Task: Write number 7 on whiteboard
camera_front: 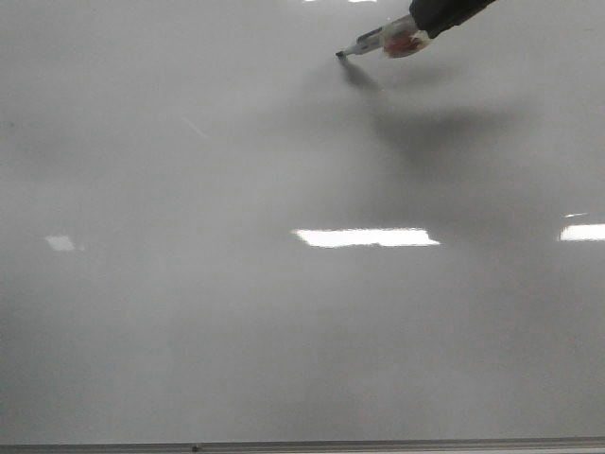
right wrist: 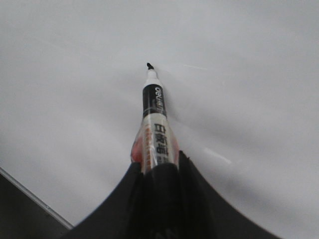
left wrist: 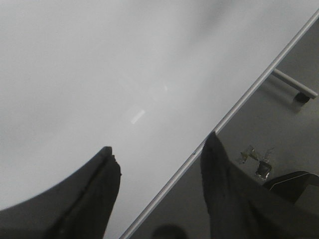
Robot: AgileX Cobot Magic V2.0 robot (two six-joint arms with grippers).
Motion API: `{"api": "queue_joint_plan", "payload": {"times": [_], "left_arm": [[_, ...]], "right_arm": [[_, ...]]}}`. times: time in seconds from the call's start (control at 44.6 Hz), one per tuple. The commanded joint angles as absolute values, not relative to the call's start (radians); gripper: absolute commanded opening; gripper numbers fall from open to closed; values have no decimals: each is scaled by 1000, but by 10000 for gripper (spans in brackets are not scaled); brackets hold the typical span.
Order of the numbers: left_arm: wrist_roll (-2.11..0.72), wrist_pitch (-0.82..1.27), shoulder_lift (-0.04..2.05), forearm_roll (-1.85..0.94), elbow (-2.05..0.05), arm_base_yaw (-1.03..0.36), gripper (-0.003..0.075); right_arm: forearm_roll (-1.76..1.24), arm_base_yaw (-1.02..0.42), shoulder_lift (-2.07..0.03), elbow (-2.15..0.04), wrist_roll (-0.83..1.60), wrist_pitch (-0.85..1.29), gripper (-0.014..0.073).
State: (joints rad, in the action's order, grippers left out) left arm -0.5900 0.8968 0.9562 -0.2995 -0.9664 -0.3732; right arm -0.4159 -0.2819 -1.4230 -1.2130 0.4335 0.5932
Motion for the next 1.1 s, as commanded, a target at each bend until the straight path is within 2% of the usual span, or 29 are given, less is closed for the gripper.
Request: {"api": "queue_joint_plan", "payload": {"times": [0.0,0.269,0.538,0.695,0.919,0.986,1.075], "left_arm": [[-578,834,943,-329,-993,-371,368],[-578,834,943,-329,-993,-371,368],[-578,834,943,-329,-995,-371,368],[-580,833,943,-329,-997,-371,368],[-587,827,943,-343,-997,-381,368],[-632,825,943,-384,-998,-404,382],[-708,818,943,-444,-998,-447,458]], "right_arm": [[-388,-225,-1394,-1248,441,572,-65],[-388,-155,-1377,-1248,441,632,-65],[-388,-198,-1428,-1212,450,773,-65],[-385,-235,-1469,-1158,492,782,-65],[-446,-256,-1346,-1186,561,818,-65],[-478,-279,-1288,-1186,621,870,-65],[-506,-318,-1221,-1186,716,966,-65]]}}
